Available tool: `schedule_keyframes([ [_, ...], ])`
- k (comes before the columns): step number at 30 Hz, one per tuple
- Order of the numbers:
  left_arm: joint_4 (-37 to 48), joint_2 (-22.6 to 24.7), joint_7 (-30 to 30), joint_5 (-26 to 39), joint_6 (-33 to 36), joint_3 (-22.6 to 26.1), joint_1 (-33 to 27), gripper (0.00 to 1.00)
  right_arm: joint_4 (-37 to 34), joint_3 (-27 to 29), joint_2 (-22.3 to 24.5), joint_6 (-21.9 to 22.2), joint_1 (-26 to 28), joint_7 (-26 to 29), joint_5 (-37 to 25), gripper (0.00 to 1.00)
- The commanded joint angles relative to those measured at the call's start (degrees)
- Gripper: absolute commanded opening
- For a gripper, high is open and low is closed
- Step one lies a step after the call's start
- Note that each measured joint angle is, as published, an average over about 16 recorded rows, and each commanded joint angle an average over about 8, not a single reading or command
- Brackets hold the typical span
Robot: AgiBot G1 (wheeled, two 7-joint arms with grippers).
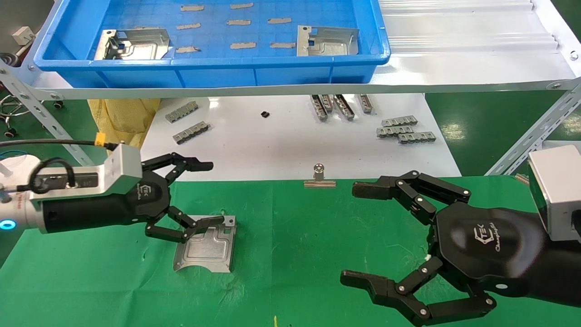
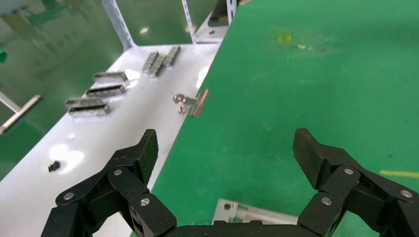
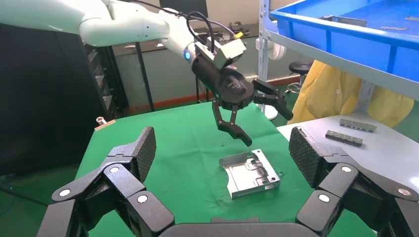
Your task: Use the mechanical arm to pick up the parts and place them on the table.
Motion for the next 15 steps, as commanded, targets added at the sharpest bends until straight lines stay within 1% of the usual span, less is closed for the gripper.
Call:
schedule_keyframes([
  [1, -2.51, -0.82, -1.67, -1.02, -0.2, -0.74, 1.27, 1.0, 0.0, 0.0, 0.0, 0.0, 0.0, 0.0, 0.0, 1.0],
  [15, -19.95, -6.5, -13.33, -8.09, -1.59, -5.86, 10.14, 1.0, 0.0, 0.0, 0.0, 0.0, 0.0, 0.0, 0.0, 1.0],
])
